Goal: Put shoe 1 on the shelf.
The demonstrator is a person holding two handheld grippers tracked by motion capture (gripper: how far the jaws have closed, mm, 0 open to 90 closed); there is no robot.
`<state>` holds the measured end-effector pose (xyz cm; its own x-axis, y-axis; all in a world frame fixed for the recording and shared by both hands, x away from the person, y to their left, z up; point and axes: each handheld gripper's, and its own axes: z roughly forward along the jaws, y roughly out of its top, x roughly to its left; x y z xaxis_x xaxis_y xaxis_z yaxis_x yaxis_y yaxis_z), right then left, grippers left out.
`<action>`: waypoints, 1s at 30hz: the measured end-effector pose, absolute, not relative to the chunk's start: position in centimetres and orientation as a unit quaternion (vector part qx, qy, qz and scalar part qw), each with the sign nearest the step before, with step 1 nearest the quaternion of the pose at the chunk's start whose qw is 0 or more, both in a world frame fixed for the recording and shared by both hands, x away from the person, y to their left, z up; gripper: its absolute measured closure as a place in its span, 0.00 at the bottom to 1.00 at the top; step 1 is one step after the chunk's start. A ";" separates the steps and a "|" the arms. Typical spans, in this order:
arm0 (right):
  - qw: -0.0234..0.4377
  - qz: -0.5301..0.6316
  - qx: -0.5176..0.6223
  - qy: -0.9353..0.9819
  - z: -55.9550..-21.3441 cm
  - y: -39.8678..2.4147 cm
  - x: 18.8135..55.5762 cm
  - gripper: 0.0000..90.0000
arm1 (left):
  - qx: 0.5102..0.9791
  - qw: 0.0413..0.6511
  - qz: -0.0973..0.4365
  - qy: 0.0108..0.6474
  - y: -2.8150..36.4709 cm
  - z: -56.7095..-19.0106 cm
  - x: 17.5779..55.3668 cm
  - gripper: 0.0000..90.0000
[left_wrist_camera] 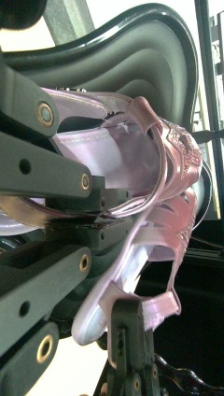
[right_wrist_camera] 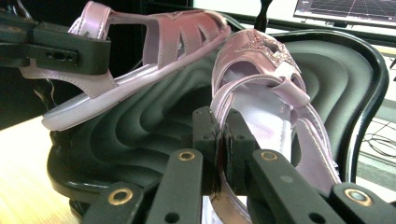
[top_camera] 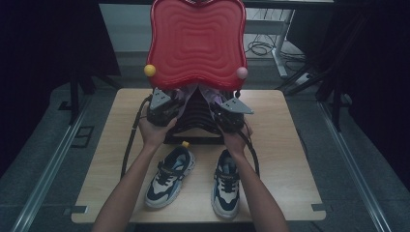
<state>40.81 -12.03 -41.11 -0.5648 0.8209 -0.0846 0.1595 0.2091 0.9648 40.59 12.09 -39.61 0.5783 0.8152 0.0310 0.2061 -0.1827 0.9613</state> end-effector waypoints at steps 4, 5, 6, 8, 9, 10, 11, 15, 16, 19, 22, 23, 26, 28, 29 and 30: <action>0.314 0.522 0.350 0.712 -41.4 -12.0 41.2 0.95 | 0.718 0.522 0.296 0.353 11.7 -40.3 40.5 0.95; 0.313 0.522 0.352 0.711 -41.5 -12.0 41.2 0.95 | 0.720 0.521 0.293 0.353 11.7 -40.4 40.5 0.95; 0.313 0.522 0.352 0.711 -41.5 -12.0 41.2 0.95 | 0.720 0.521 0.293 0.353 11.7 -40.4 40.5 0.95; 0.314 0.520 0.351 0.712 -41.6 -12.0 41.3 0.95 | 0.721 0.519 0.290 0.356 11.7 -40.7 40.6 0.95; 0.314 0.520 0.352 0.712 -41.6 -12.1 41.4 0.95 | 0.720 0.519 0.289 0.359 11.7 -40.9 40.7 0.95; 0.314 0.521 0.354 0.711 -41.6 -12.1 41.4 0.95 | 0.717 0.521 0.286 0.365 11.7 -41.1 41.0 0.95; 0.315 0.521 0.354 0.710 -41.6 -12.1 41.4 0.95 | 0.717 0.521 0.286 0.364 11.8 -41.2 41.1 0.95; 0.316 0.520 0.353 0.710 -41.7 -12.0 41.5 0.95 | 0.714 0.523 0.286 0.366 11.6 -41.4 41.3 0.95; 0.316 0.520 0.353 0.710 -41.7 -12.0 41.5 0.95 | 0.714 0.523 0.286 0.366 11.6 -41.4 41.3 0.95; 0.320 0.514 0.352 0.713 -42.0 -11.8 41.7 0.95 | 0.713 0.526 0.284 0.366 11.4 -41.9 41.6 0.95; 0.321 0.510 0.351 0.717 -42.2 -11.7 41.8 0.95 | 0.714 0.526 0.289 0.361 11.3 -42.0 41.6 0.95; 0.321 0.508 0.350 0.718 -42.2 -11.6 41.8 0.95 | 0.715 0.525 0.290 0.359 11.2 -42.1 41.7 0.95; 0.320 0.506 0.349 0.721 -42.4 -11.5 41.8 0.95 | 0.718 0.522 0.291 0.356 11.1 -42.4 41.6 0.95; 0.319 0.505 0.349 0.722 -42.5 -11.5 41.8 0.95 | 0.720 0.520 0.290 0.356 11.1 -42.5 41.6 0.95; 0.318 0.502 0.348 0.725 -42.6 -11.5 41.8 0.95 | 0.722 0.519 0.287 0.356 11.1 -42.8 41.6 0.95; 0.318 0.502 0.348 0.725 -42.6 -11.5 41.8 0.95 | 0.722 0.519 0.287 0.356 11.1 -42.8 41.6 0.95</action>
